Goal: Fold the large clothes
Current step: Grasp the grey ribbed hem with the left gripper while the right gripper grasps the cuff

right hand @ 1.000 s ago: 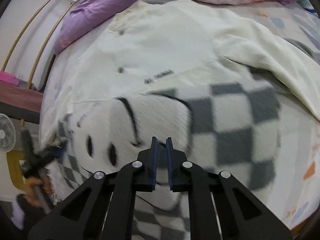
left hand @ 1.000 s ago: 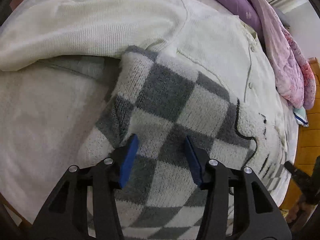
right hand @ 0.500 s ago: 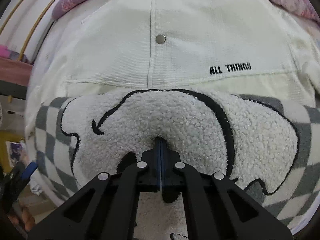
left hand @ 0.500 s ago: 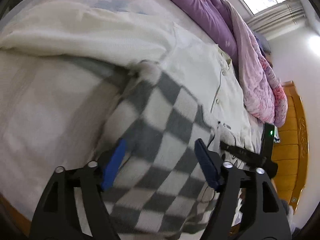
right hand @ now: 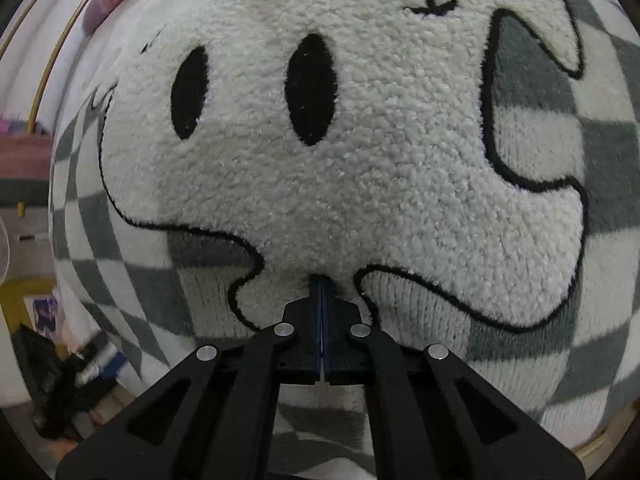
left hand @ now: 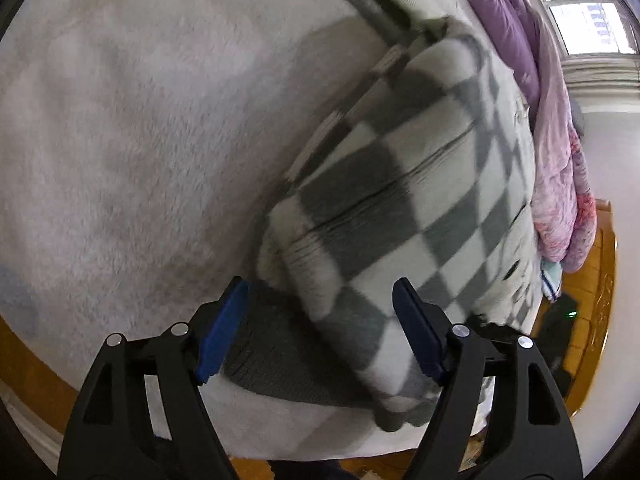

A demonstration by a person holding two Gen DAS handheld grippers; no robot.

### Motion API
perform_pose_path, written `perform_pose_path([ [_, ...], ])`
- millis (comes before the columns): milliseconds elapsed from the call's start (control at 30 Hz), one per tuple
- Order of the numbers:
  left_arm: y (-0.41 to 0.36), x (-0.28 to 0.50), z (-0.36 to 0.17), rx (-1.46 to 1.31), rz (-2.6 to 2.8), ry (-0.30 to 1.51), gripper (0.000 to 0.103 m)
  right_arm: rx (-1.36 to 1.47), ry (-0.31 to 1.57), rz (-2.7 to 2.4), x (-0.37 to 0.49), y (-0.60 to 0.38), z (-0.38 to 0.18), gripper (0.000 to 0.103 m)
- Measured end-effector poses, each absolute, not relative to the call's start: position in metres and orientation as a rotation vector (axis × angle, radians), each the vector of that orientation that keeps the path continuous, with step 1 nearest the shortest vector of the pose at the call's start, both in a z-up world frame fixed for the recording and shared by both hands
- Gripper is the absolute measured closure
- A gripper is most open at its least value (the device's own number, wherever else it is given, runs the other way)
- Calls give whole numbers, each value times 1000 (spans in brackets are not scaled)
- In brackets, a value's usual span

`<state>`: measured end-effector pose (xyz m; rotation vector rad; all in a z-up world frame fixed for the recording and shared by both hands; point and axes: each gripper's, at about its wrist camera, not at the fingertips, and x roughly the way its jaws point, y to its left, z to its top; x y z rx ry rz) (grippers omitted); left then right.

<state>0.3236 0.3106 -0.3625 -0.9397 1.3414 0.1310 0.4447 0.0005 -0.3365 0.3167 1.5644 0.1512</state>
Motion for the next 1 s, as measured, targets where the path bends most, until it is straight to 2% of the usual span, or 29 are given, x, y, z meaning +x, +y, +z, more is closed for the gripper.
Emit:
perform_pose_path([
  [100,309,315,-376,-969,129,1383,27,364,1575,150,425,5,-325,103],
  [300,308,311,-395,-1019,92,1393,28,394,1547,136,402,5,-337,103],
  [333,307,313,-394,-999,84,1397,33,390,1544,139,399,8,-339,103],
  [367,305,315,-392,-969,75,1396,43,401,1540,143,398,9,-339,103],
  [433,303,319,-389,-954,37,1404,55,424,1524,151,395,20,-341,103],
  [500,302,325,-386,-951,23,1413,61,440,1497,162,390,20,-338,100],
  [533,301,327,-385,-944,14,1416,68,436,1486,159,388,20,-336,100],
  [567,299,331,-384,-939,5,1416,72,430,1472,163,384,22,-333,98],
  [667,295,336,-376,-939,-18,1409,75,358,1400,205,370,43,-312,92],
  [733,294,338,-365,-943,-44,1398,76,301,1340,282,364,62,-301,84],
  [800,293,340,-351,-928,-81,1392,77,258,1291,380,352,86,-288,69],
  [900,290,346,-338,-930,-119,1393,77,160,1217,536,329,127,-277,53],
  [1000,287,352,-329,-962,-148,1391,77,77,1173,646,313,165,-277,50],
])
